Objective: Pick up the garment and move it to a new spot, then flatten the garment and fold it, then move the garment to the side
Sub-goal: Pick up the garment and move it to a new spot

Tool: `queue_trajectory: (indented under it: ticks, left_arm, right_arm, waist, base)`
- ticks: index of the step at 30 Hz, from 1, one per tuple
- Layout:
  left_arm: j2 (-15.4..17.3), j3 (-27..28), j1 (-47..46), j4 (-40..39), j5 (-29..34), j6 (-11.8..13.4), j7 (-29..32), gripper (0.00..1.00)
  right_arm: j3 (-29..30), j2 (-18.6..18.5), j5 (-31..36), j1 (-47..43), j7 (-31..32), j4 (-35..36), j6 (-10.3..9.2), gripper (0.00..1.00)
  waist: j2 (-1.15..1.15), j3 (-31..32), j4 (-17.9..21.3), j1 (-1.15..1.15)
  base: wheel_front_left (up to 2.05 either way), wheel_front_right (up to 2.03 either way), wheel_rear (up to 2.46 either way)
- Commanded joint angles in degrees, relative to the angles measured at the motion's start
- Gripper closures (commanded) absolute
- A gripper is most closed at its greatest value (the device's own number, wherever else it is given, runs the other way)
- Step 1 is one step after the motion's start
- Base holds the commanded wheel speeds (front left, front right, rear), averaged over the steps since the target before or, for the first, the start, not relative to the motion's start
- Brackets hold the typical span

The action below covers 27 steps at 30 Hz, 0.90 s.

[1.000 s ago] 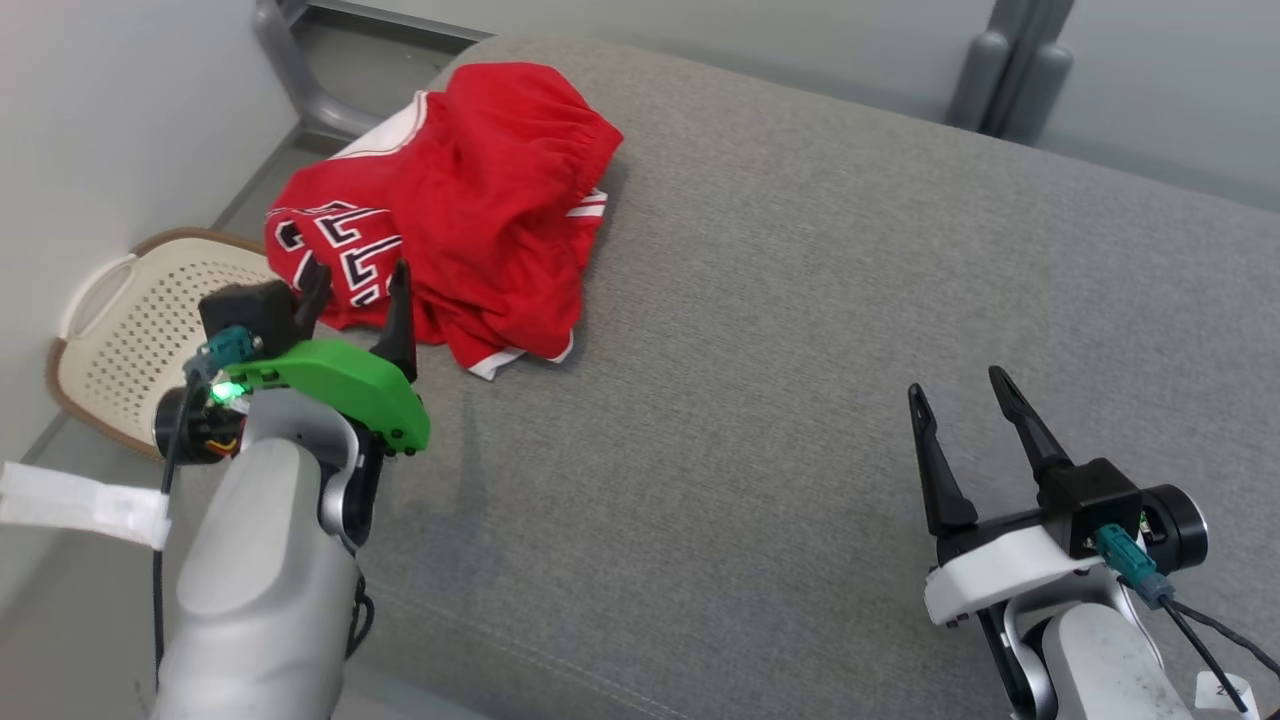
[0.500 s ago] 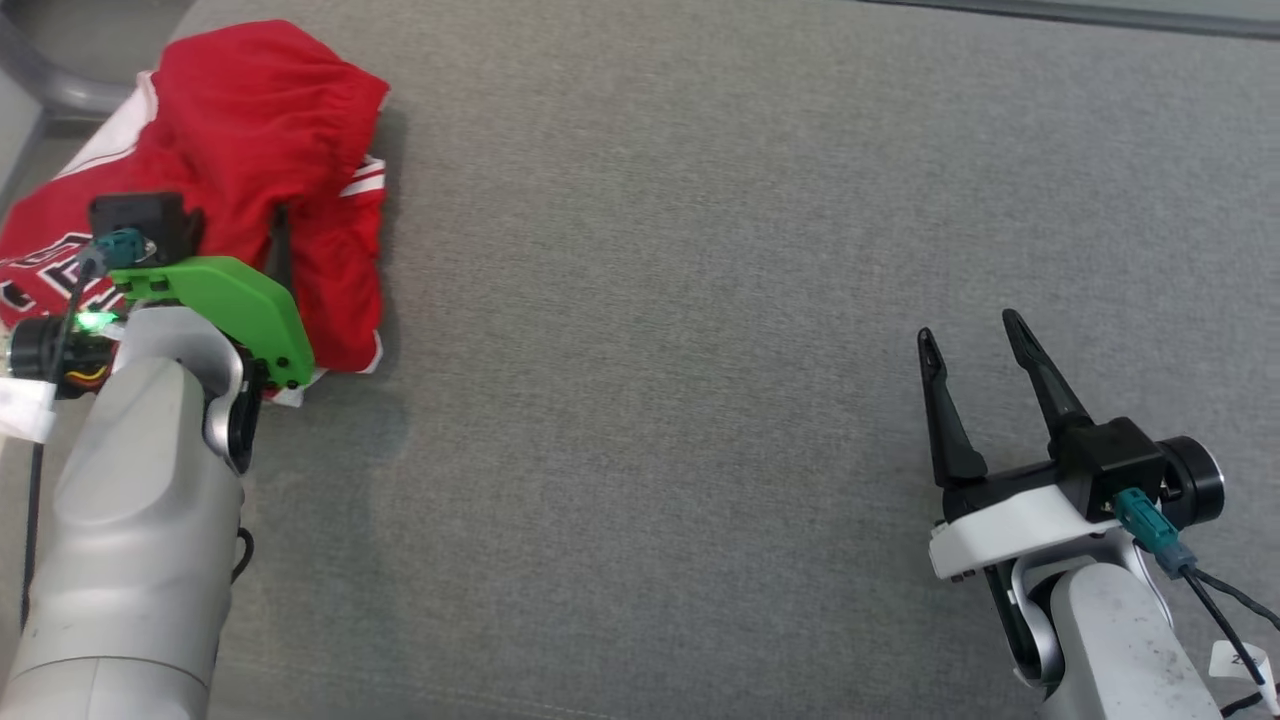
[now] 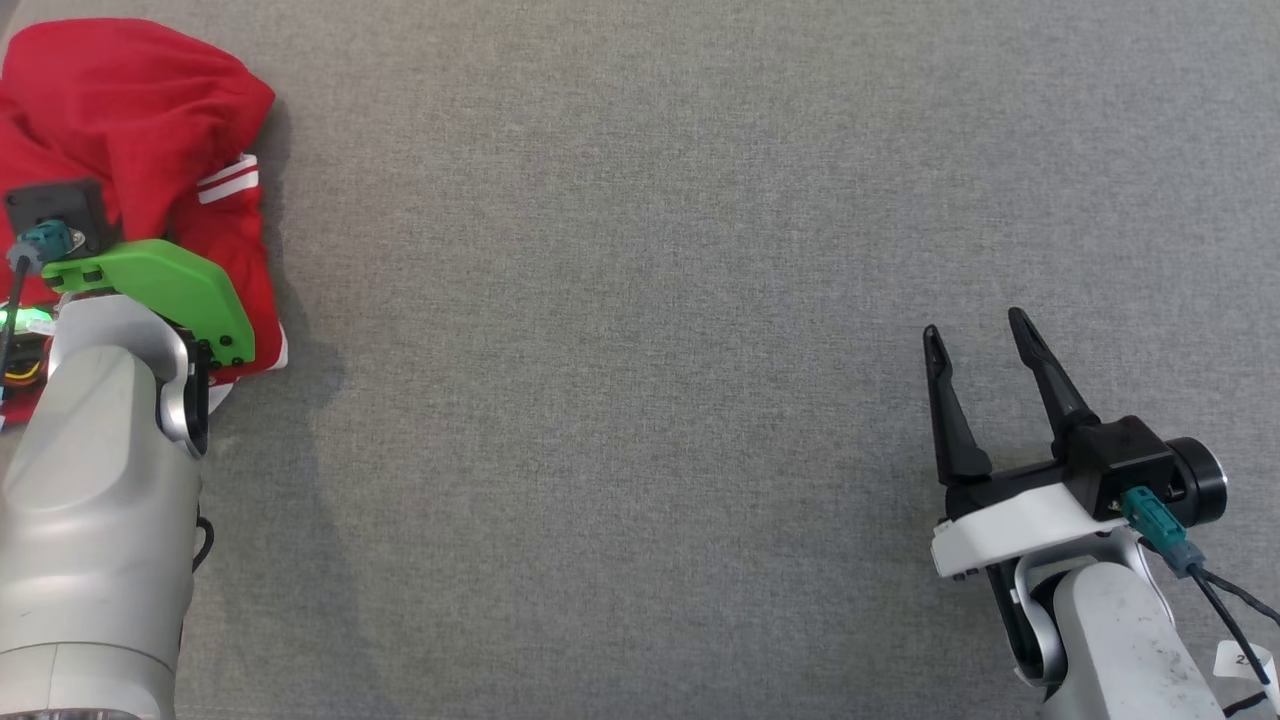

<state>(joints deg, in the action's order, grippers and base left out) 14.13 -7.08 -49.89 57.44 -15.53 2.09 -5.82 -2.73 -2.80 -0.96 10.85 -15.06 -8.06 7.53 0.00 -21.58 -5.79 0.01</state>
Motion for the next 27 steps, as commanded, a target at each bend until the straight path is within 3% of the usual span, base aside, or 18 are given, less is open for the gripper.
queue_trajectory:
  ticks: [1, 8, 14, 20, 27]
  left_arm:
    - [0.0, 0.1, -0.9, -0.5, -0.8, 0.3, -1.0, 1.0]
    - [-1.3, 0.3, -1.8, -4.5, -1.6, -0.6, -5.3, 1.0]
    - [-3.5, -1.1, -2.6, -10.5, -3.0, -4.2, -5.5, 1.0]
    - [-6.9, -3.6, -2.9, -18.2, -4.1, -6.0, -3.7, 1.0]
    - [-10.5, -9.3, -1.1, -26.9, -7.2, -8.1, -1.8, 1.0]
  right_arm:
    - [-0.3, -0.2, -0.7, -0.3, -0.2, -0.3, -0.08, 0.0]
    - [-0.8, -0.2, -1.6, -1.2, -0.2, -1.5, -0.08, 0.0]
    - [-1.5, -0.2, -2.9, -2.7, -0.2, -2.5, -0.08, 0.0]
    - [-1.3, -0.2, -3.2, -3.9, -0.2, -2.7, -0.08, 0.0]
    - [-1.6, -0.2, -3.5, -4.0, -0.2, -2.5, -0.08, 0.0]
  waist:
    - [0.0, 1.8, -1.0, -0.01]
    - [0.0, 6.8, -2.1, -0.01]
    - [0.0, 12.1, -0.5, -0.01]
    - [0.0, 16.4, 4.3, -0.01]
    - [0.0, 17.4, 12.8, -0.01]
  base:
    - [0.0, 0.0, 0.0]
    - [0.0, 0.0, 0.0]
    - [0.0, 0.0, 0.0]
    - [0.0, 0.0, 0.0]
    - [0.0, 0.0, 0.0]
